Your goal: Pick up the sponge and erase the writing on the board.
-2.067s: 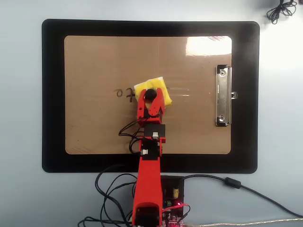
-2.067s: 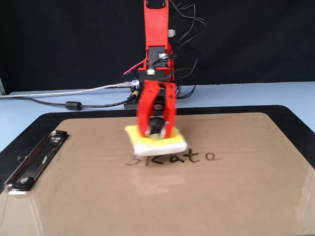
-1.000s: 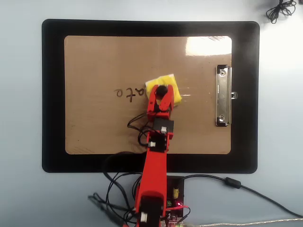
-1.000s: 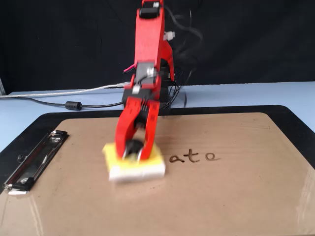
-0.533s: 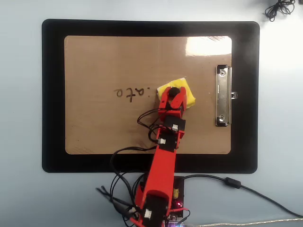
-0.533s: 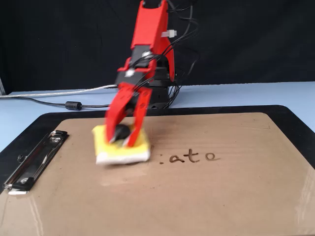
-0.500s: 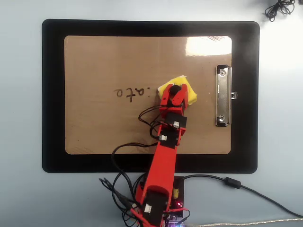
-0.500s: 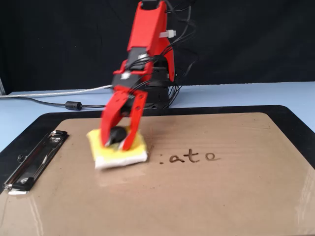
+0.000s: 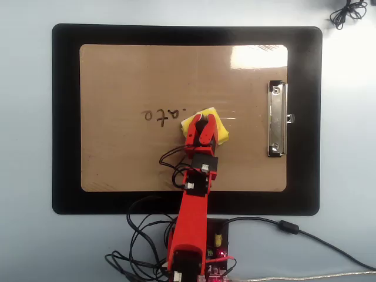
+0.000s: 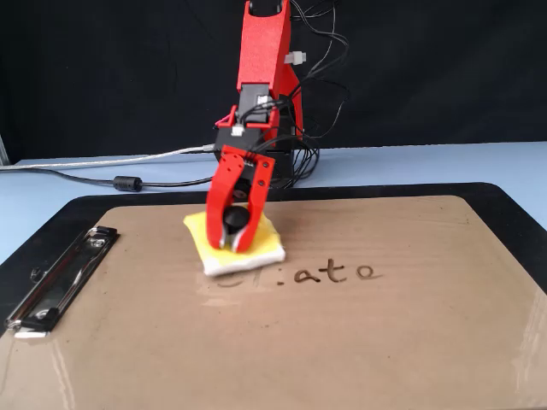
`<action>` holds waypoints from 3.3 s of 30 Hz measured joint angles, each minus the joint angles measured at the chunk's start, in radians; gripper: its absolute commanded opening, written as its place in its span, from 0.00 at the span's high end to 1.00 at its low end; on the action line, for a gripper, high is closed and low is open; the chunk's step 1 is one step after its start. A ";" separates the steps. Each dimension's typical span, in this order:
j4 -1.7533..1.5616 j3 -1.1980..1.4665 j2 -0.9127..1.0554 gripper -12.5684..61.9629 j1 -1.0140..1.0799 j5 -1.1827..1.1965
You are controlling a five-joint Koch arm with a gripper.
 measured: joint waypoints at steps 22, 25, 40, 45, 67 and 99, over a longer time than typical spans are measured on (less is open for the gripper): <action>-0.063 -0.066 -0.044 0.94 0.057 -0.012; -0.092 -0.235 -0.239 0.94 0.146 -0.014; -0.055 -0.179 -0.152 0.94 0.195 -0.005; -0.077 -0.454 -0.440 0.94 0.149 -0.008; 0.051 -0.117 -0.089 0.94 -0.186 -0.233; 0.170 -0.531 -0.322 0.94 -0.374 -0.236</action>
